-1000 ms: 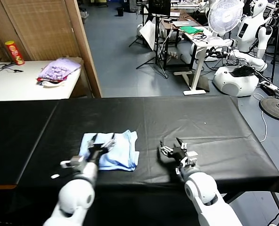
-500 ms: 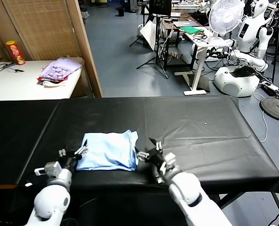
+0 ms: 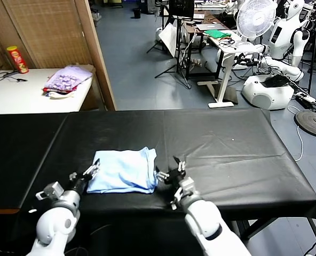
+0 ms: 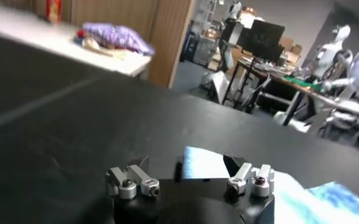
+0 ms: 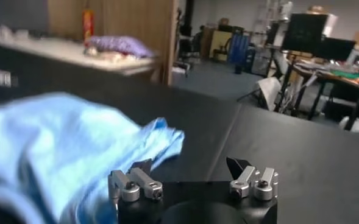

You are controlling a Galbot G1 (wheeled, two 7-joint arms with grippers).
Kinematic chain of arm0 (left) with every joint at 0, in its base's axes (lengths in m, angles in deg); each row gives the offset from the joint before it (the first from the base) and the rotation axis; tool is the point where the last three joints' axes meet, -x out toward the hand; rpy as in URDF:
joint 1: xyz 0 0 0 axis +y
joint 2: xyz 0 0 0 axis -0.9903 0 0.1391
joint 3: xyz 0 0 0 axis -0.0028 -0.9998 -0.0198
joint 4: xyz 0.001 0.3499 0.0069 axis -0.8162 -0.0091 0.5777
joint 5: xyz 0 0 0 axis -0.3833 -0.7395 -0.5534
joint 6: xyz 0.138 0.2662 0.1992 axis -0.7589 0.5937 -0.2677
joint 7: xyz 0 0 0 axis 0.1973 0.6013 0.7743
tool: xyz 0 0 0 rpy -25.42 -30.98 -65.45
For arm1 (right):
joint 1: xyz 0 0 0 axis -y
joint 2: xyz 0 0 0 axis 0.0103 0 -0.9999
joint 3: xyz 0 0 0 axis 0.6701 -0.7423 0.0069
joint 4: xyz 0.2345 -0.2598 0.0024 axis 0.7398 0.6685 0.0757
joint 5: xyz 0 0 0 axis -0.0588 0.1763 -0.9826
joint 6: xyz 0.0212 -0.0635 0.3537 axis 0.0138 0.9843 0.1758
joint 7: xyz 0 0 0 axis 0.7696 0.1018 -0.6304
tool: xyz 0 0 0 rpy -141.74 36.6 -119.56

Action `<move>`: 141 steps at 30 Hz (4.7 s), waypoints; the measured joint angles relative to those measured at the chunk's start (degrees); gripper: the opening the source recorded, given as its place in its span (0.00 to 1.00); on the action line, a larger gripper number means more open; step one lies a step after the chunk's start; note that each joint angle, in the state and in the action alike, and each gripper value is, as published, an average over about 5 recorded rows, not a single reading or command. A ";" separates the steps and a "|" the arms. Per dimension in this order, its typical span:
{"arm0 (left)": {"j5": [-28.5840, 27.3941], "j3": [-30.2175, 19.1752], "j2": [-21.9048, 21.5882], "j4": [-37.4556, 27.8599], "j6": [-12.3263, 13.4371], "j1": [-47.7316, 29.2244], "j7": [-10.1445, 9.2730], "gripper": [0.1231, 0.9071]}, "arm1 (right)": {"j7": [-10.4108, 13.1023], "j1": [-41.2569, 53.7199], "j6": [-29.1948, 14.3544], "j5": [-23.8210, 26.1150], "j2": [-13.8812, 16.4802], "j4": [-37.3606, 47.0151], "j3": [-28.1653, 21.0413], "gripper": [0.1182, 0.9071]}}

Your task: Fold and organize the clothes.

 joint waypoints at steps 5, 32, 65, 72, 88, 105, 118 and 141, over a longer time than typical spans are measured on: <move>6.03 0.40 0.57 -1.06 -0.72 -0.23 -0.36 0.85 | -0.01 -1.33 -0.10 -1.10 0.15 -2.75 1.57 0.86; -37.58 -0.32 -5.64 0.79 4.01 0.70 0.09 0.01 | 3.69 -5.60 4.00 4.29 -1.03 -5.79 7.27 0.86; -27.49 -19.40 1.95 8.64 2.37 -3.24 3.68 0.16 | 0.22 -5.02 2.45 -3.24 0.65 -4.54 7.21 0.86; -28.30 -21.45 2.03 9.57 10.73 -2.56 9.97 0.63 | -0.41 -2.20 4.82 -12.25 0.40 -2.37 4.02 0.86; -28.32 -16.45 -0.28 11.57 16.50 2.78 9.47 0.86 | 6.02 9.35 6.83 -24.58 -7.57 13.14 -1.65 0.57; -29.37 -13.17 -0.76 10.15 19.76 7.06 5.26 0.86 | -7.99 15.65 -11.36 2.41 -4.54 22.88 -2.36 0.18; -26.83 -9.57 -4.90 11.96 17.02 12.90 0.52 0.86 | -3.68 0.61 -14.61 4.86 5.15 7.14 4.44 0.85; -19.64 1.73 -7.88 22.92 13.23 39.80 -2.27 0.86 | 9.73 -38.74 -4.20 2.68 5.93 -25.08 14.98 0.86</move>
